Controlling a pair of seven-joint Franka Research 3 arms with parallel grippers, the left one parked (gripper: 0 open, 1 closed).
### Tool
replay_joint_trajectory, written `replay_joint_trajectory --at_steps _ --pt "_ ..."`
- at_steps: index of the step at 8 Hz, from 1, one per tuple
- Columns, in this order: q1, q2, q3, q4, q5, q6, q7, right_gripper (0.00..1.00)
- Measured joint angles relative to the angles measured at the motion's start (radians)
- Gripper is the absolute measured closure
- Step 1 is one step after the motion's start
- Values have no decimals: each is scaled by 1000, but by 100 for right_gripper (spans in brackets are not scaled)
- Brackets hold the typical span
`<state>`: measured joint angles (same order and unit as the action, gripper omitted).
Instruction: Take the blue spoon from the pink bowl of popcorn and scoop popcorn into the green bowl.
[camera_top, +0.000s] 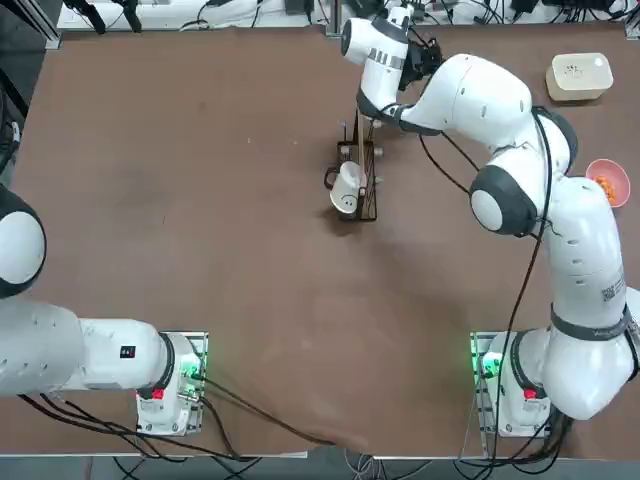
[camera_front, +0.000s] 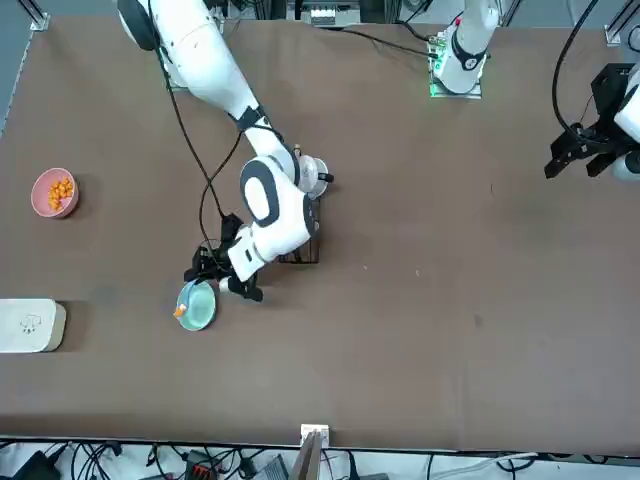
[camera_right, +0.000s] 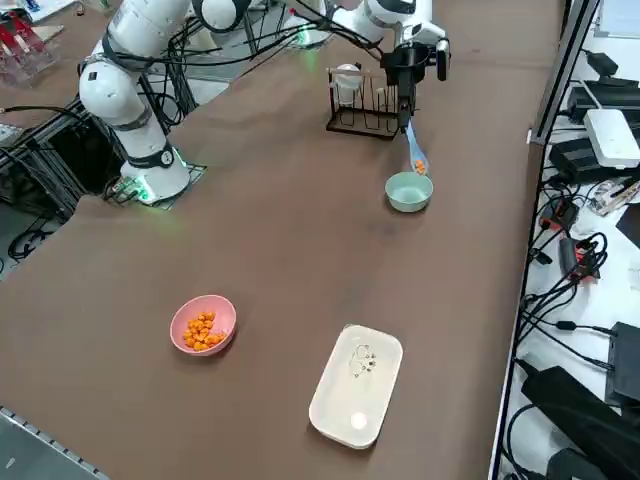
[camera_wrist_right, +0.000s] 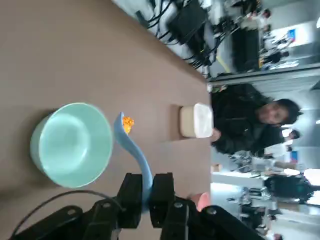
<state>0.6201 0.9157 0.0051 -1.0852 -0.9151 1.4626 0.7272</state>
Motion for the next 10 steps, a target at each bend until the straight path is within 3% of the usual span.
replay_joint_trajectory --at_steps 4,6,8,10 --pt "-50 -10 -5 44 272 30 -17 89" --pt "-99 -53 -7 64 416 50 -80 89" --pt "-134 -95 -7 65 462 42 -108 89" --pt "-152 -104 -35 66 459 -90 -113 89"
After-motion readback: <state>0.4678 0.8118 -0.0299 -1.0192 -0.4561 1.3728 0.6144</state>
